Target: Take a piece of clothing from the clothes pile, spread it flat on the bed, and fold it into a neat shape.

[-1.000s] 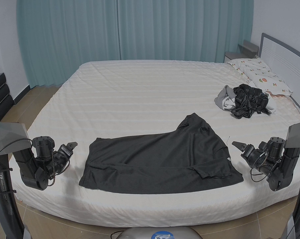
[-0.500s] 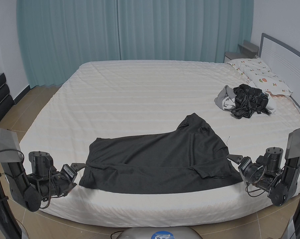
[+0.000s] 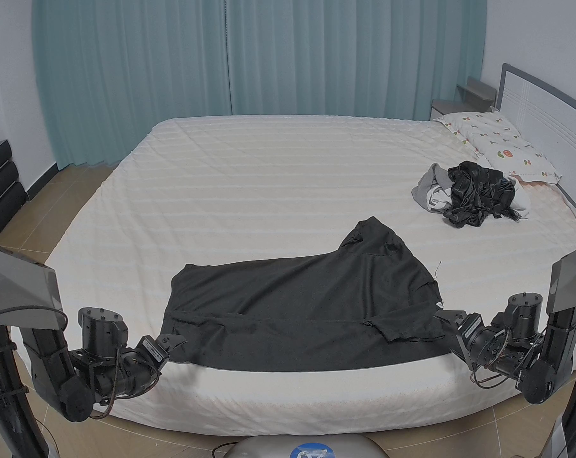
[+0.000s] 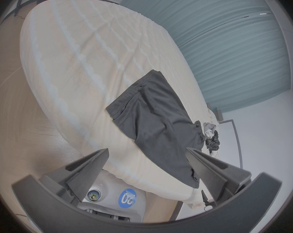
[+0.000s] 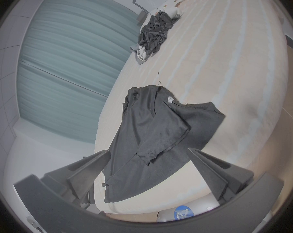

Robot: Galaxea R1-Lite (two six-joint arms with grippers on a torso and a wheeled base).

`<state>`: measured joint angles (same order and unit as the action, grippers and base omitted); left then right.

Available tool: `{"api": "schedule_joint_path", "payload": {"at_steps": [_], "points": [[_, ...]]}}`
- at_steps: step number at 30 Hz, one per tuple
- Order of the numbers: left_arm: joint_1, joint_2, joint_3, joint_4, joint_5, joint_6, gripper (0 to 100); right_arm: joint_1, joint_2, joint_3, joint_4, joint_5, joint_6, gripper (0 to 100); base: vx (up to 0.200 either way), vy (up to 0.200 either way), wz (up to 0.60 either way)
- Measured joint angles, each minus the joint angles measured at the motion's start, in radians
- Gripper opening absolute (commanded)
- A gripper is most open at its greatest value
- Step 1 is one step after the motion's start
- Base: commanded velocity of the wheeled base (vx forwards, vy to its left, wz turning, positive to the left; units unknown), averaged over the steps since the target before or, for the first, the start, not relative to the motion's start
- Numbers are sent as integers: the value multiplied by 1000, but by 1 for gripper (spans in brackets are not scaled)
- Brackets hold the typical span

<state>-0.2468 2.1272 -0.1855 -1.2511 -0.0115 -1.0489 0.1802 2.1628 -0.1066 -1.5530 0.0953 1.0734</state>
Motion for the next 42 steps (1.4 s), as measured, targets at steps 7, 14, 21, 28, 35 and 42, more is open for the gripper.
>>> {"api": "schedule_joint_path", "payload": {"at_steps": [7, 14, 21, 28, 35, 42], "points": [[-20, 71, -85, -1, 61, -6, 100, 3, 9, 1, 0, -2, 3, 100, 0, 0, 0], [-10, 114, -115, 0, 156, -10, 0, 4, 11, 1, 0, -2, 3, 100, 0, 0, 0], [13, 142, -117, -1, 198, -6, 0, 13, 15, 9, 0, -2, 3, 100, 0, 0, 0], [47, 144, -94, -2, 198, -7, 0, 16, 36, 13, 0, -4, 3, 100, 0, 0, 0], [52, 144, -84, -3, 200, -12, 0, 27, 75, 5, 0, -11, 14, 100, 0, 0, 0], [48, 148, -81, -4, 199, -13, 0, 48, 123, -22, 0, -37, 56, 100, 0, 0, 0]]}}
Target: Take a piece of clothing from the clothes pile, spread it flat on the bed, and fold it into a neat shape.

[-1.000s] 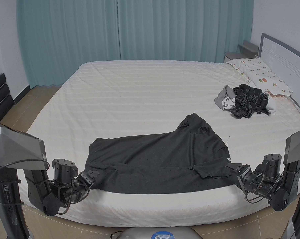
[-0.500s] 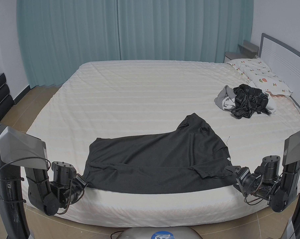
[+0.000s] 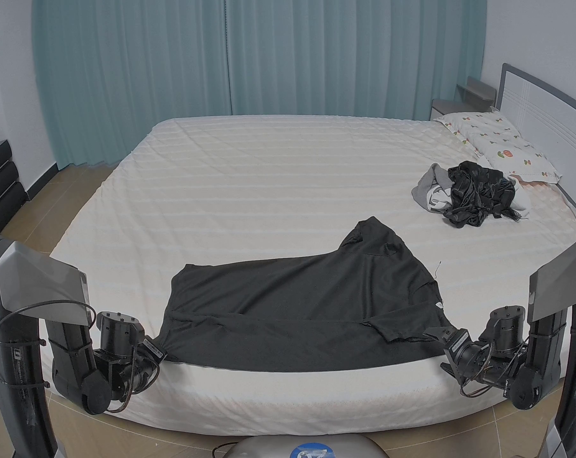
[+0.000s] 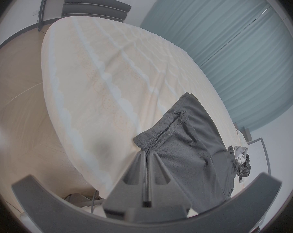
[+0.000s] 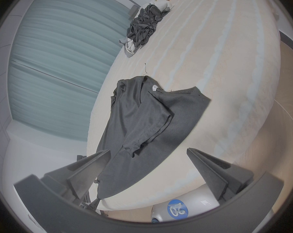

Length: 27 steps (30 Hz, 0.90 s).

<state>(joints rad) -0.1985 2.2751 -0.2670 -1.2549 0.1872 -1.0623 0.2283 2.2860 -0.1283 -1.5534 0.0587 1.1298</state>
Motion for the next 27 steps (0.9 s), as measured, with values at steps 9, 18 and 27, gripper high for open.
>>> {"api": "schedule_joint_path", "payload": {"at_steps": [9, 18, 27], "points": [[1, 3, -3, 0, -3, 1, 0, 33, 46, -40, 0, -58, -1, 100, 0, 0, 0], [3, 4, -8, 0, -3, 3, 0, 53, 100, -104, 0, -147, -13, 0, 0, 0, 0], [4, 6, -9, 0, -4, 4, 0, 53, 121, -138, 0, -166, -16, 0, 0, 0, 0]]}}
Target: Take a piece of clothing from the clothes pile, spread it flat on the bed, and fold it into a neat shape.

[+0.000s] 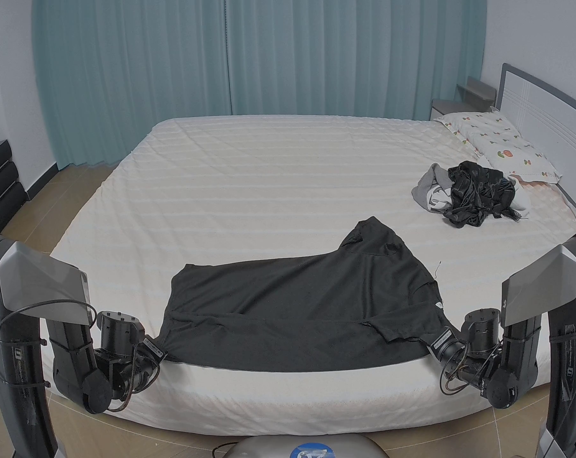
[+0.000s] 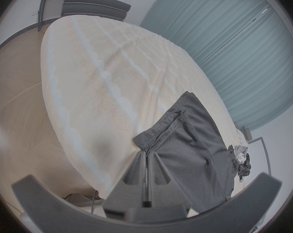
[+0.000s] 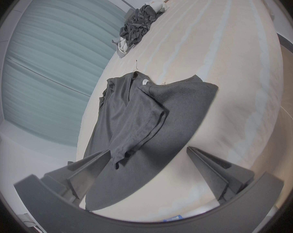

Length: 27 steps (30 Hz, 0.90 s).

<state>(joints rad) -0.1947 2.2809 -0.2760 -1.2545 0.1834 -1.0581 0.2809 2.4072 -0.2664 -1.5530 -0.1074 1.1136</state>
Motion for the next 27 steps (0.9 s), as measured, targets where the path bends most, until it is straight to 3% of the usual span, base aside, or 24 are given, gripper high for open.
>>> {"api": "schedule_joint_path", "payload": {"at_steps": [8, 27], "points": [[5, -1, 0, -3, 0, 10, 0, 16, -3, 21, 0, -88, -23, 0, 0, 0, 0], [31, -29, 56, -3, -4, 103, 0, 51, -74, 115, 0, -75, -56, 0, 0, 0, 0]]}}
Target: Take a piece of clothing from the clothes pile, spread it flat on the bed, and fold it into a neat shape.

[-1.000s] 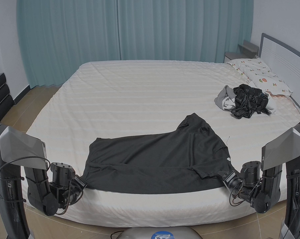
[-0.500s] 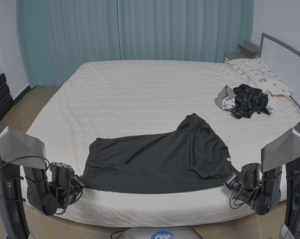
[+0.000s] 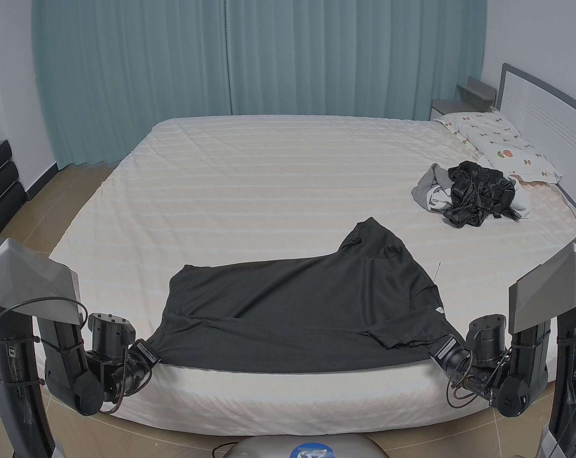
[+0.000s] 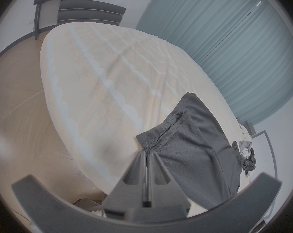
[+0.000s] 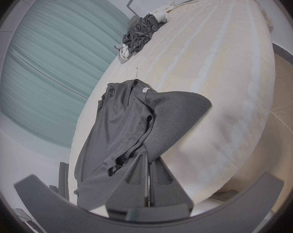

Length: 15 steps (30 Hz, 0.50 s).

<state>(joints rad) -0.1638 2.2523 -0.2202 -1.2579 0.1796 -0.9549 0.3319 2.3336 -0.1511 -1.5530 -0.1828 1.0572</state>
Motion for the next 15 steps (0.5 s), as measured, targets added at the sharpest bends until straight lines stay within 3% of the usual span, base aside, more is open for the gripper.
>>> {"api": "schedule_joint_path", "payload": {"at_steps": [5, 6, 15], "points": [[-4, 0, 12, 1, -2, 4, 0, 0, 11, 5, 0, -1, -20, 0, 0, 0, 0], [-5, 0, 15, 1, -2, 8, 100, -1, 15, 7, 0, 0, -28, 100, 0, 0, 0], [-13, 3, 45, -4, -6, 35, 100, -6, 18, 41, 0, 30, -56, 100, 0, 0, 0]]}}
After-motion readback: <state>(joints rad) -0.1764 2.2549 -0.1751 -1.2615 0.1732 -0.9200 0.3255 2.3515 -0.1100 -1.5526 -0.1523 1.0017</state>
